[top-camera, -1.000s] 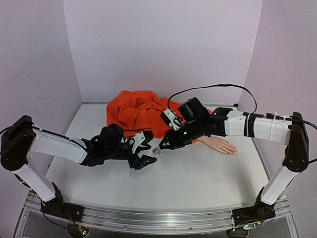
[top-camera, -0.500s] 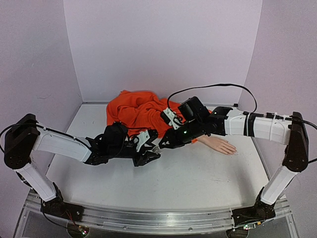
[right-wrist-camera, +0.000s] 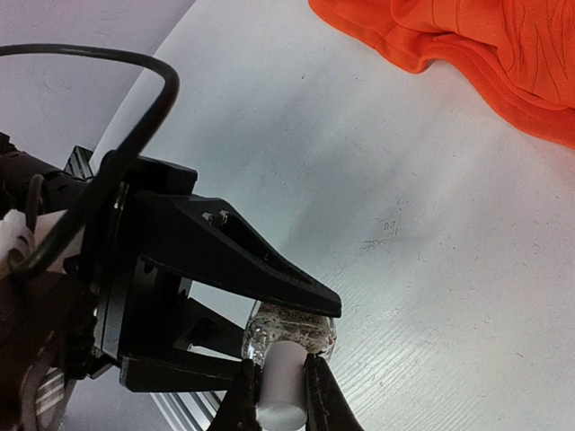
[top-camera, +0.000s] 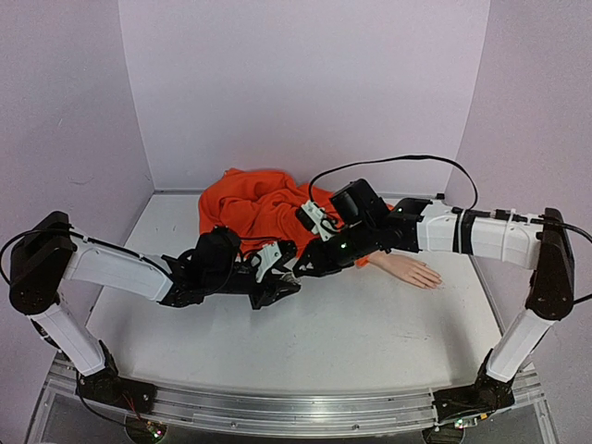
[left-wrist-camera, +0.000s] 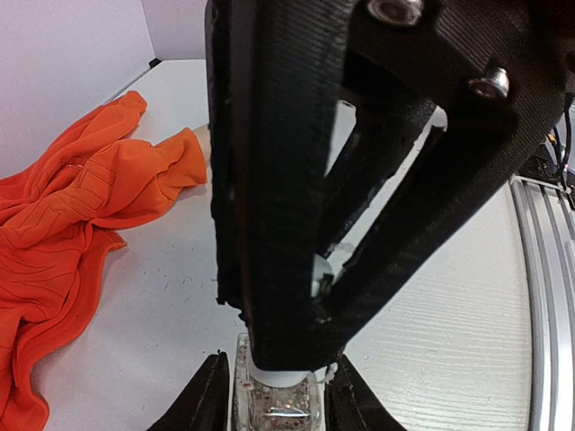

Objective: Paint the nails

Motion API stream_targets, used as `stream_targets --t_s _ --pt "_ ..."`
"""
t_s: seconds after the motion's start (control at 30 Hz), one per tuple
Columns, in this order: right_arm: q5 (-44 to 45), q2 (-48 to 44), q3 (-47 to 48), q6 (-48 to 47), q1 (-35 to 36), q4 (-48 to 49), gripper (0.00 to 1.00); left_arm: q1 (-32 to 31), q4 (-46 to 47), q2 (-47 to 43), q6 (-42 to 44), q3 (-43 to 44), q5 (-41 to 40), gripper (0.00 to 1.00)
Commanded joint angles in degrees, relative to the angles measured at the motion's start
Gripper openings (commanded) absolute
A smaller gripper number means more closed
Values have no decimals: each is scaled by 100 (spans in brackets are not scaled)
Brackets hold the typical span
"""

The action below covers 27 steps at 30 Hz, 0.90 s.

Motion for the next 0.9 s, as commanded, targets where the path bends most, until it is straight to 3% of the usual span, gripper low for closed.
stream_targets --t_s 0.0,0.33,0.5,0.6,0.73,0.87 --pt "-162 56 240 -84 34 80 0 -19 281 -1 99 265 -67 35" --pt "-232 51 272 -227 40 75 0 -19 254 -111 256 139 89 15" --pt "-223 -128 244 -1000 41 -24 0 17 95 -400 313 -47 745 8" --pt "-481 -404 53 -1996 41 -25 0 160 -102 -637 66 -42 1967 1" --pt "-779 -928 -351 -3695 94 216 0 374 -140 -848 -644 94 3889 0" --pt "-650 -901 -120 -4852 100 280 0 464 -148 -905 -1291 323 5139 0"
